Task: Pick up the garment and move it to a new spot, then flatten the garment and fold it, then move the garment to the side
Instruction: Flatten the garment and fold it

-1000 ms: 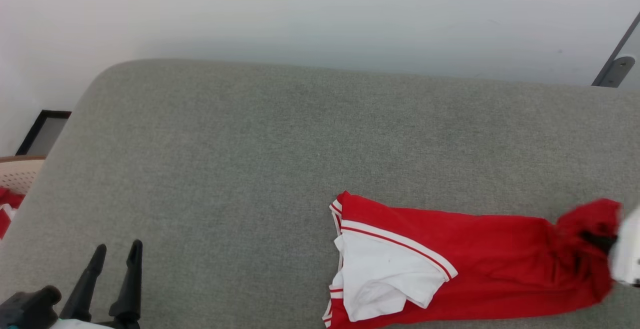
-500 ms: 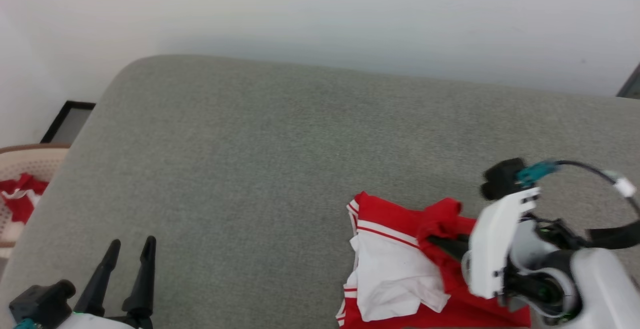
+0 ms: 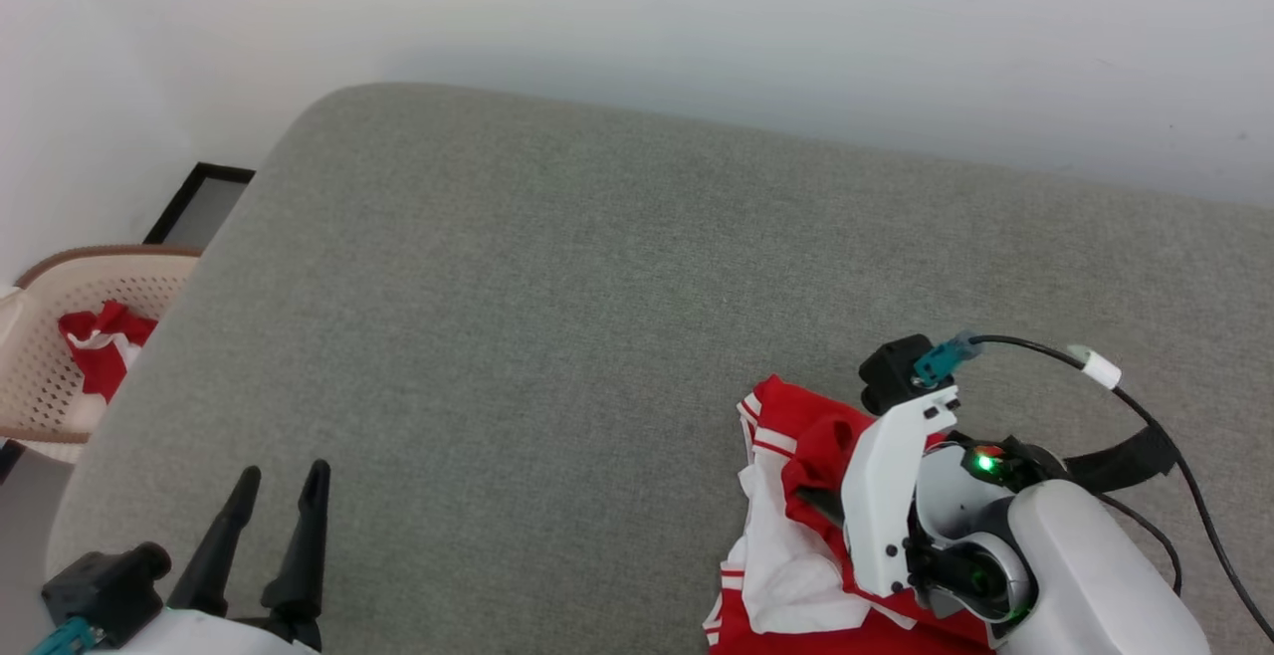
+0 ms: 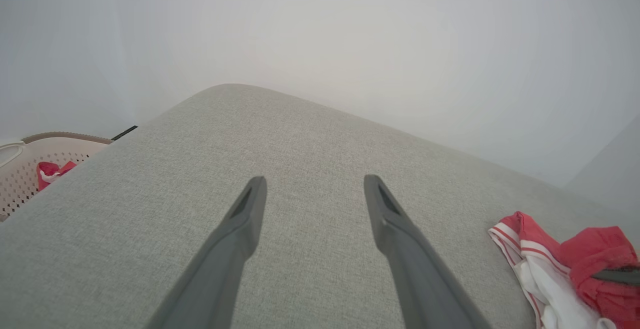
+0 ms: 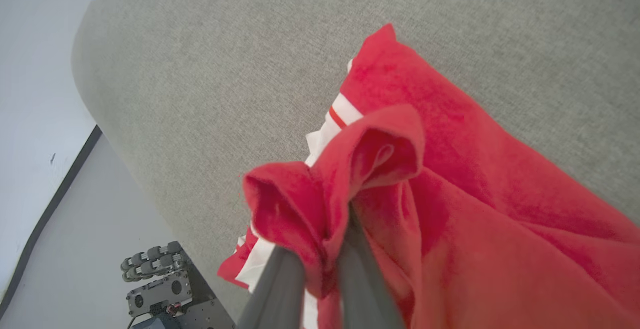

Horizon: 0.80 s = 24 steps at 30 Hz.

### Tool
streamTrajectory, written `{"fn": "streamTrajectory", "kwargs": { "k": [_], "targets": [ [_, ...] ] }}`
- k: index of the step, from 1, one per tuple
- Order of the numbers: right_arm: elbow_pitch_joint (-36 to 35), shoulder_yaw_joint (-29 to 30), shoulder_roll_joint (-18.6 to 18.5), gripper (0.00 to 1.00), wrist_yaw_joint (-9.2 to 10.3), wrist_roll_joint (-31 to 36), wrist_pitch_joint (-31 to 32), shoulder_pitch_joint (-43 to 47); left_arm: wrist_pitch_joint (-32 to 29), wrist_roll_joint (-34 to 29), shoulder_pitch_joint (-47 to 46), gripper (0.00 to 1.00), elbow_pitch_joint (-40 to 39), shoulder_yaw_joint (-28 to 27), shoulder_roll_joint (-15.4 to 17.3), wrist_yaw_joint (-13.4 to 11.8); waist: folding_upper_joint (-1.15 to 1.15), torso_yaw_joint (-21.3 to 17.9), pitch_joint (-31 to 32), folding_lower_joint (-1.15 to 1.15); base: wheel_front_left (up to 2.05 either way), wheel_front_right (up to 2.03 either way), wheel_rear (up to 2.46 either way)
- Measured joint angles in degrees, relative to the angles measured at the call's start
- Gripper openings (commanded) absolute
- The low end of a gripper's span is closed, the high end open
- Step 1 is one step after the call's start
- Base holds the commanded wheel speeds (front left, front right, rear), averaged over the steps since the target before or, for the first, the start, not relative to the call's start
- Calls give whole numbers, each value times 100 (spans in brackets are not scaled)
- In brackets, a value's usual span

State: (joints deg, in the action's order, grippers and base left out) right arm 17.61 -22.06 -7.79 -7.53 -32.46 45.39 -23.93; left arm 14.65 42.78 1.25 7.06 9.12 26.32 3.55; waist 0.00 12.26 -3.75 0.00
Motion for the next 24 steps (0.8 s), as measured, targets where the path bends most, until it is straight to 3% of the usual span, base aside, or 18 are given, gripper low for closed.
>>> {"fn": "streamTrajectory", "kwargs": {
  "k": [1,2,3,4,16,24],
  "targets": [
    [87,-43,1,41,0,25,-69,-44,1,0,-10,100,8,-1,-4,3,0,7,4,0,0,0,0],
    [189,-77,9,51,0,21,-134,-76,1,1,-11,100,19,-1,-9,4,0,7,12,0,0,0,0],
    [277,-103,18,95,0,8,-181,-101,1,2,-11,100,29,0,-15,4,0,5,20,0,0,0,0],
    [356,-125,20,100,0,-7,-219,-131,1,4,-11,100,37,-1,-22,4,0,1,29,0,0,0,0],
    [209,-660,-303,100,0,-307,-463,-422,8,8,39,100,47,-62,-14,-3,0,-269,181,0,0,0,0],
    [-248,-430,-804,100,0,-390,-1013,-435,18,8,144,100,13,-122,57,-31,0,-585,271,0,0,0,0]
  ]
}}
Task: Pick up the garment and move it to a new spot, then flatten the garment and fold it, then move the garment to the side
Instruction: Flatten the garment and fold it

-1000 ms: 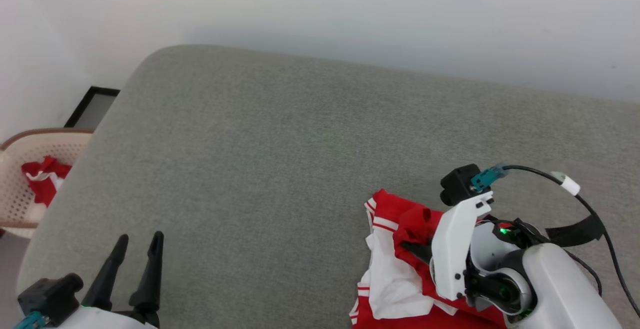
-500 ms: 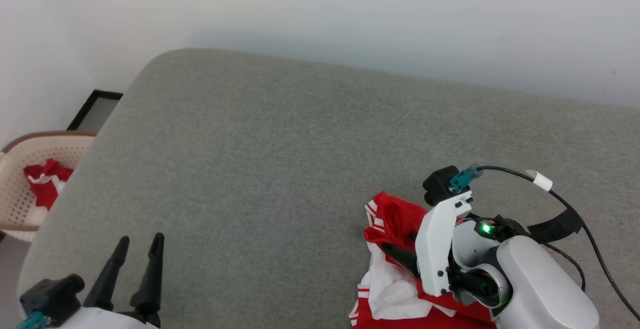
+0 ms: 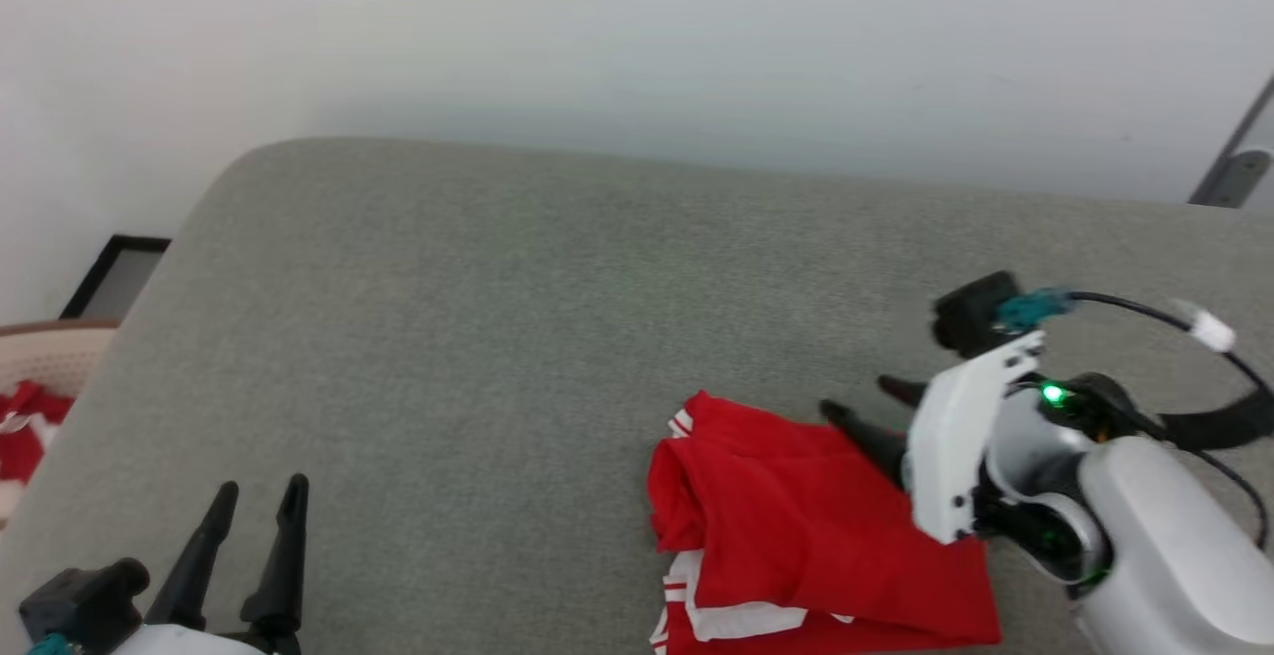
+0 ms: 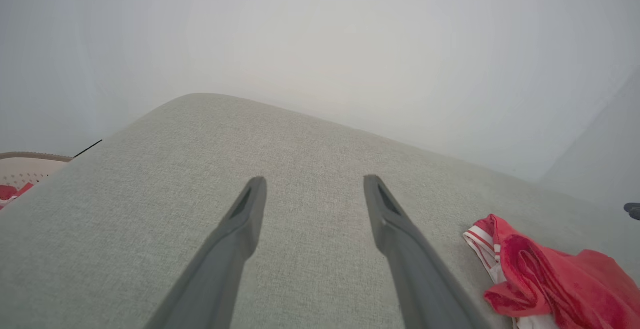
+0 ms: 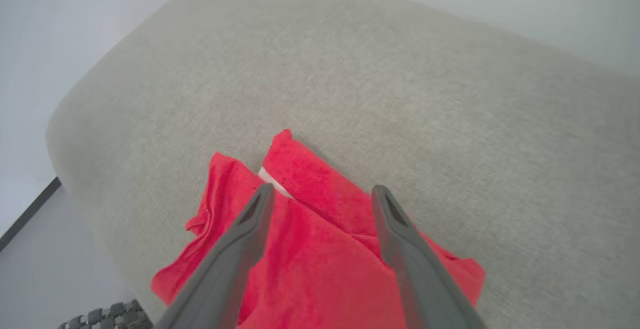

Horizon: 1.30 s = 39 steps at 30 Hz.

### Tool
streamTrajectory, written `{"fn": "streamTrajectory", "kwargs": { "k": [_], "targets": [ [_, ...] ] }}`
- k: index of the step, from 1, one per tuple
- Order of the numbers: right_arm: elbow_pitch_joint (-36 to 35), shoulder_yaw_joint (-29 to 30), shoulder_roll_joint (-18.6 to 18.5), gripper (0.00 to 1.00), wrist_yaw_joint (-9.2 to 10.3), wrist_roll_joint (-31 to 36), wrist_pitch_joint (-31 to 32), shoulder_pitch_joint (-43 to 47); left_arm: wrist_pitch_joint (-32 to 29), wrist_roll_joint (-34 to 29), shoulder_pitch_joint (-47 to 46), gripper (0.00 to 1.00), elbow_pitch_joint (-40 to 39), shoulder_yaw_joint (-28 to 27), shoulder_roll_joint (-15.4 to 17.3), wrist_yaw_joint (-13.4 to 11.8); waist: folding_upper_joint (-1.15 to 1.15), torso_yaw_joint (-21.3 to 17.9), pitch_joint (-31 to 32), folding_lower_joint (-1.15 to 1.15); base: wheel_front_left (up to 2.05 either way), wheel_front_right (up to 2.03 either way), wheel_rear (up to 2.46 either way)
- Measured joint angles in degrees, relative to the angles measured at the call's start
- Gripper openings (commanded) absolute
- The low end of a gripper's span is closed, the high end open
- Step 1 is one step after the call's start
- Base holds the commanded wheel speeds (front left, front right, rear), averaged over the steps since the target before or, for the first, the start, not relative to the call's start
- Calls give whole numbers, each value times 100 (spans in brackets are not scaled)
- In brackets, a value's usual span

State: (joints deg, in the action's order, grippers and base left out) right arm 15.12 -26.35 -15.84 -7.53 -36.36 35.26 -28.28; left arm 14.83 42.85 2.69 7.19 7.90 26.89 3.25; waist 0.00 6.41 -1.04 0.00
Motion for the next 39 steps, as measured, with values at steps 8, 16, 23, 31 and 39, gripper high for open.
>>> {"fn": "streamTrajectory", "kwargs": {
  "k": [8,16,23,31,39],
  "targets": [
    [-197,655,-367,100,0,80,-688,451,5,-10,143,100,10,-82,90,-8,0,-383,99,0,0,0,0],
    [-268,1428,-581,100,0,215,-1730,976,8,-103,209,100,64,-219,112,-23,0,-787,174,0,0,0,0],
    [-269,1807,-648,100,0,327,-2555,1523,14,-182,260,100,138,-357,69,30,0,-1049,244,0,0,0,0],
    [-123,1962,-678,100,0,381,-3322,1943,15,-297,333,100,243,-623,-45,158,0,-1111,304,0,0,0,0],
    [2,2011,-587,100,0,413,-3695,2214,15,-459,424,100,314,-861,-152,276,0,-1055,339,0,0,0,0]
  ]
}}
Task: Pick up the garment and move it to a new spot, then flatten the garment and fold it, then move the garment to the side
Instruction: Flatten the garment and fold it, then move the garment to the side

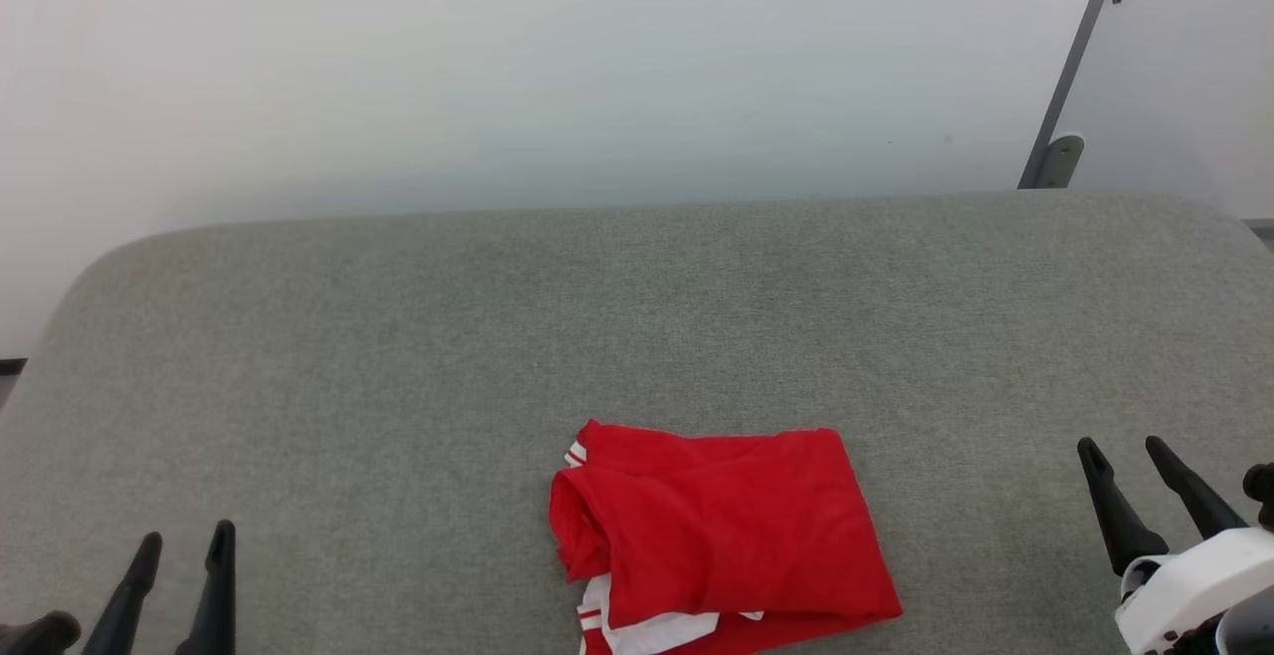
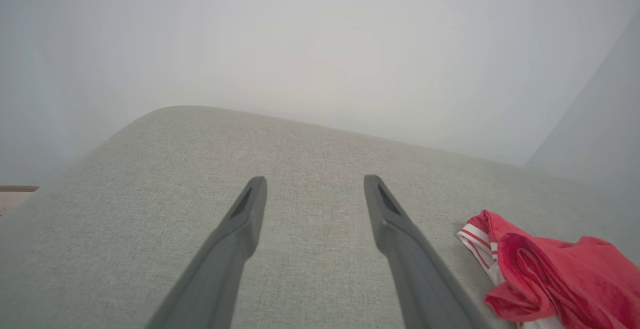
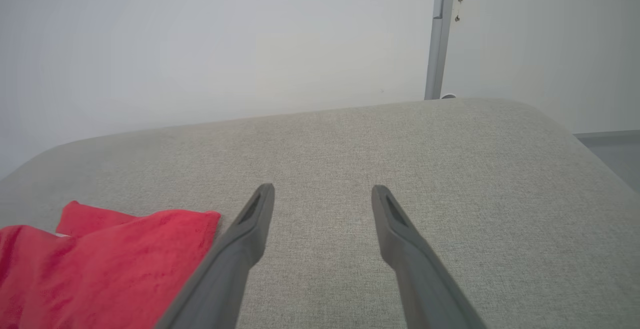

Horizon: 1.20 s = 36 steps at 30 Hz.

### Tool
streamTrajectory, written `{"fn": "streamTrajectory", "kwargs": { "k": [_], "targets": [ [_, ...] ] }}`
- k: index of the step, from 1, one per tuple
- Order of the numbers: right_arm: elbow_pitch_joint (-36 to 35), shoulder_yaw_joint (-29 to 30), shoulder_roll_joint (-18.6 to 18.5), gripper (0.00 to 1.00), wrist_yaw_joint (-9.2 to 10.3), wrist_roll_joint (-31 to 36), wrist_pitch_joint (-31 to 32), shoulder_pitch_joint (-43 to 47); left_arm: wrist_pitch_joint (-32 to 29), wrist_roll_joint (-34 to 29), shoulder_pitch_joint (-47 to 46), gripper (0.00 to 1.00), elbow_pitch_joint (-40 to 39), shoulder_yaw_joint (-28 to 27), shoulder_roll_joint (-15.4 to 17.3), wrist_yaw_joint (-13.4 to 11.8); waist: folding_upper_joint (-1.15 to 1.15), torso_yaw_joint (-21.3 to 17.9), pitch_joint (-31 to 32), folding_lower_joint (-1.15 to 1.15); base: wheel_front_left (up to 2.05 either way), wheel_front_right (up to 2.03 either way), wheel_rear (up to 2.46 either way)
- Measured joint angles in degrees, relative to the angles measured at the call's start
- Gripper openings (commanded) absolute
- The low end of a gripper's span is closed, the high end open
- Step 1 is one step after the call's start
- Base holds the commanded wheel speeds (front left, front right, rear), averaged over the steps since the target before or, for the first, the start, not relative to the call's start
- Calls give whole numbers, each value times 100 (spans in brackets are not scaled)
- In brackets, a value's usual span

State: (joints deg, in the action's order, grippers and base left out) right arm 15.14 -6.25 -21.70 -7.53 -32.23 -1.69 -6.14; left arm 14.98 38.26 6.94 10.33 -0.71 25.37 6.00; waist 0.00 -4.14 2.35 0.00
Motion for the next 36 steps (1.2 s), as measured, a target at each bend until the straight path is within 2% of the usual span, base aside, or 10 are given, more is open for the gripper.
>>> {"fn": "streamTrajectory", "kwargs": {
  "k": [21,26,36],
  "targets": [
    [-62,146,189,100,0,116,75,188,1,-188,14,100,7,-132,-137,103,0,167,6,0,0,0,0],
    [-71,-119,266,100,0,44,350,128,1,-179,6,100,7,-109,-125,105,0,281,-31,0,0,0,0],
    [62,-853,293,100,0,-319,1328,-251,-11,-126,-52,100,56,76,-164,113,0,669,-136,0,0,0,0]
  ]
}}
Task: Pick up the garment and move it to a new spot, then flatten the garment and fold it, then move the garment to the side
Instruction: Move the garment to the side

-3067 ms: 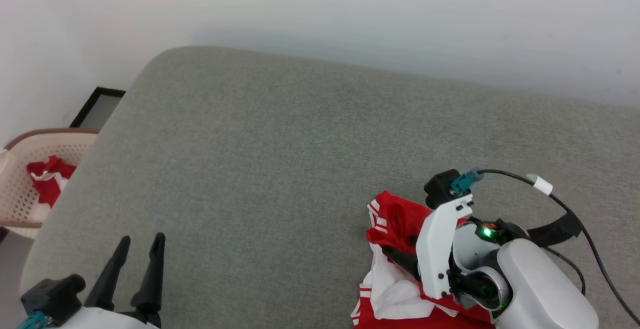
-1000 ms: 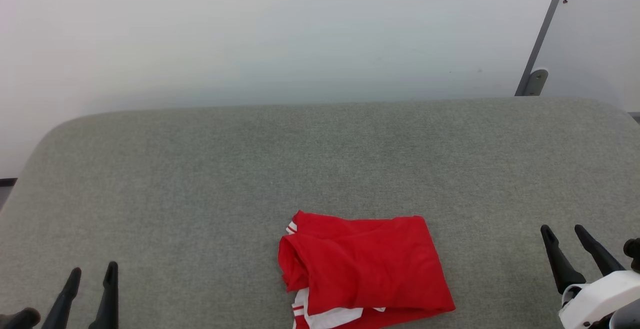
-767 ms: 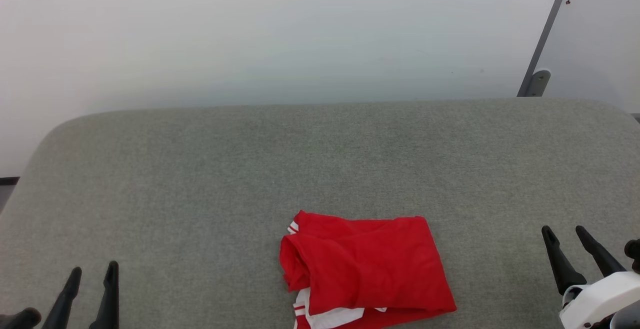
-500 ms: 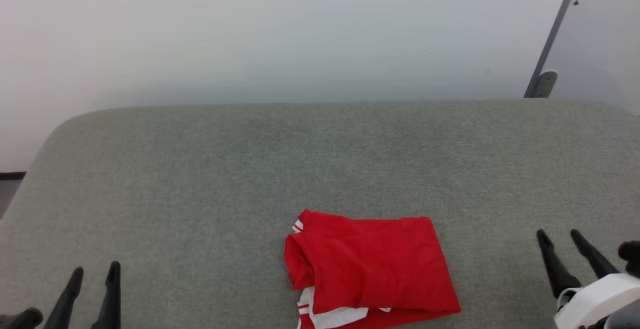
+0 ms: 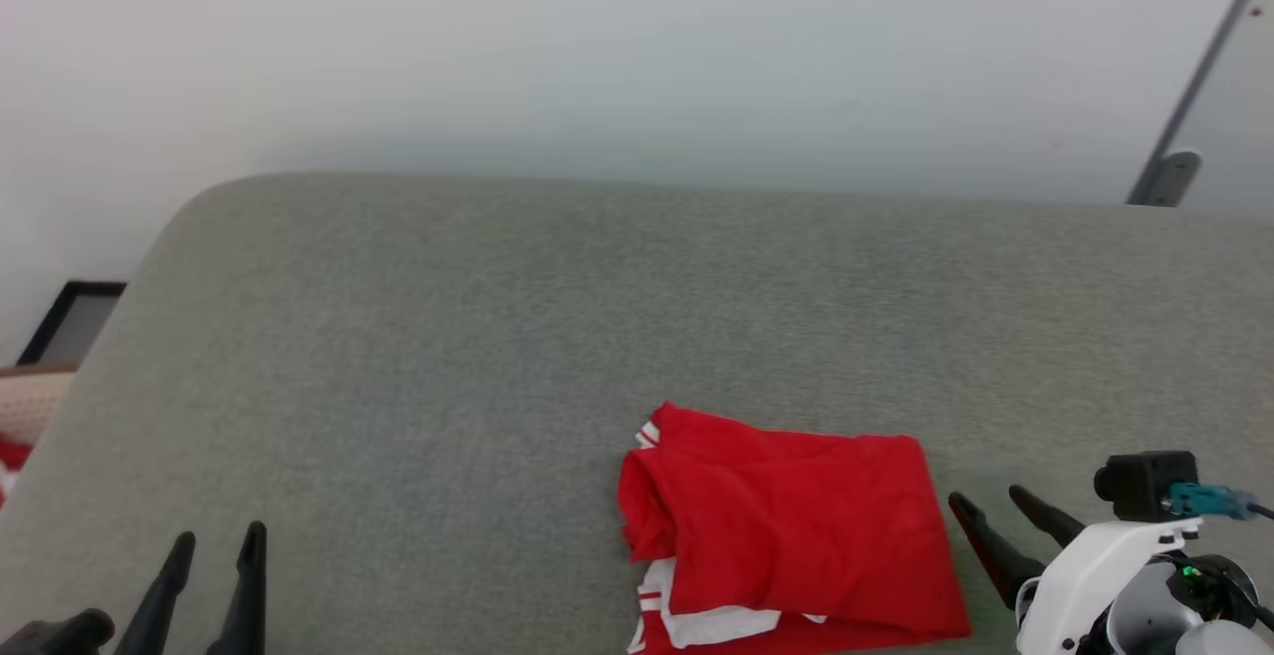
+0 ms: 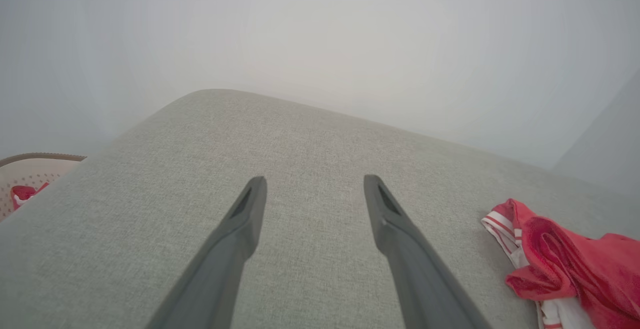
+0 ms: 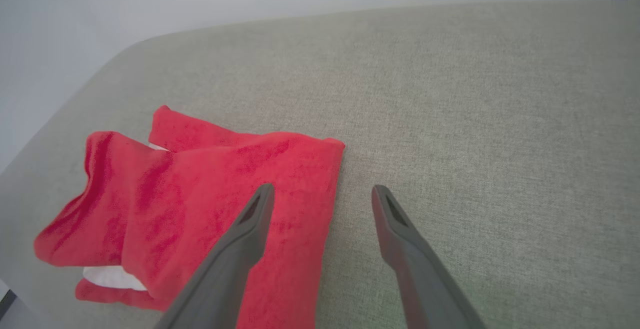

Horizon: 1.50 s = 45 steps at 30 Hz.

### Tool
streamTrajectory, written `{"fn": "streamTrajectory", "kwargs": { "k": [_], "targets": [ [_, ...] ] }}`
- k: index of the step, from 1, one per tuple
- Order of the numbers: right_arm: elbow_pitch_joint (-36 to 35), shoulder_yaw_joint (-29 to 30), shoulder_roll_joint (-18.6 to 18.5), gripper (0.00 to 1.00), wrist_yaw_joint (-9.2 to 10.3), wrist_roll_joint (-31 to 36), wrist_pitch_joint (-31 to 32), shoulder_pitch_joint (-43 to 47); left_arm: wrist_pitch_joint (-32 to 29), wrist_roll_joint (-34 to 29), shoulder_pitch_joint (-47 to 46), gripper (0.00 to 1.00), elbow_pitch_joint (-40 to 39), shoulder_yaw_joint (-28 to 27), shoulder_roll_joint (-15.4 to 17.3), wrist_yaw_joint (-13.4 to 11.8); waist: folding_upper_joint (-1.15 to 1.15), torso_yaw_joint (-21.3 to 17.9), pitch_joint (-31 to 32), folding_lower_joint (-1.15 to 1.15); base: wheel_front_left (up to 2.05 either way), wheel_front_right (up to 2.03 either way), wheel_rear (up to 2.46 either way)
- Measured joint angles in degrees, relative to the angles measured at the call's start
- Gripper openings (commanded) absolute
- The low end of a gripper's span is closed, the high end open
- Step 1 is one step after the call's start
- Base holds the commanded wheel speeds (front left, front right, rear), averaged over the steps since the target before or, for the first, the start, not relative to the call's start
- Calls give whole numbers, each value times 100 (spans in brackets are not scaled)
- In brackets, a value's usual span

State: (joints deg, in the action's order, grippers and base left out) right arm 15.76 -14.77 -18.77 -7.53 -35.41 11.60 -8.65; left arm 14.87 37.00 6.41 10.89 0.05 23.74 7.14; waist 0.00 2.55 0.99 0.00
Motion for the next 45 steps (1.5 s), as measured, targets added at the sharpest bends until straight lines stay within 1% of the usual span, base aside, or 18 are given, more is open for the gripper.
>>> {"fn": "streamTrajectory", "kwargs": {
  "k": [4,11,16,17,18,24,28,31,38,45],
  "targets": [
    [131,-99,-87,100,0,-45,490,-103,-4,26,-8,100,22,36,-11,0,0,160,-72,0,0,0,0],
    [394,-64,-145,100,0,-59,1238,-349,1,32,-168,100,79,154,-53,1,0,369,-341,0,0,0,0],
    [756,-12,36,100,0,-246,1804,-540,2,32,-309,100,144,248,-80,18,0,518,-512,0,0,0,0],
    [805,-41,44,81,1,-263,1947,-605,2,32,-324,100,160,263,-82,18,0,547,-535,0,0,0,0],
    [824,-68,44,0,1,-308,2049,-660,2,33,-336,100,174,277,-87,18,0,572,-555,0,0,0,0],
    [864,-85,65,0,-1,-323,2174,-797,10,78,-404,100,248,300,-82,19,0,629,-642,0,0,0,0],
    [766,-56,41,0,-2,-283,2248,-846,11,83,-439,100,255,285,-70,19,0,568,-672,0,0,0,0],
    [650,9,-45,0,-1,-232,2296,-917,11,85,-508,100,216,305,-65,19,0,493,-709,0,0,0,0],
    [361,289,-446,0,-1,-68,2460,-1097,21,99,-681,100,120,410,7,20,0,238,-816,0,0,0,0],
    [171,497,-1010,0,-1,94,2599,-1351,22,100,-976,100,35,669,67,20,0,-133,-936,0,0,0,0]
  ]
}}
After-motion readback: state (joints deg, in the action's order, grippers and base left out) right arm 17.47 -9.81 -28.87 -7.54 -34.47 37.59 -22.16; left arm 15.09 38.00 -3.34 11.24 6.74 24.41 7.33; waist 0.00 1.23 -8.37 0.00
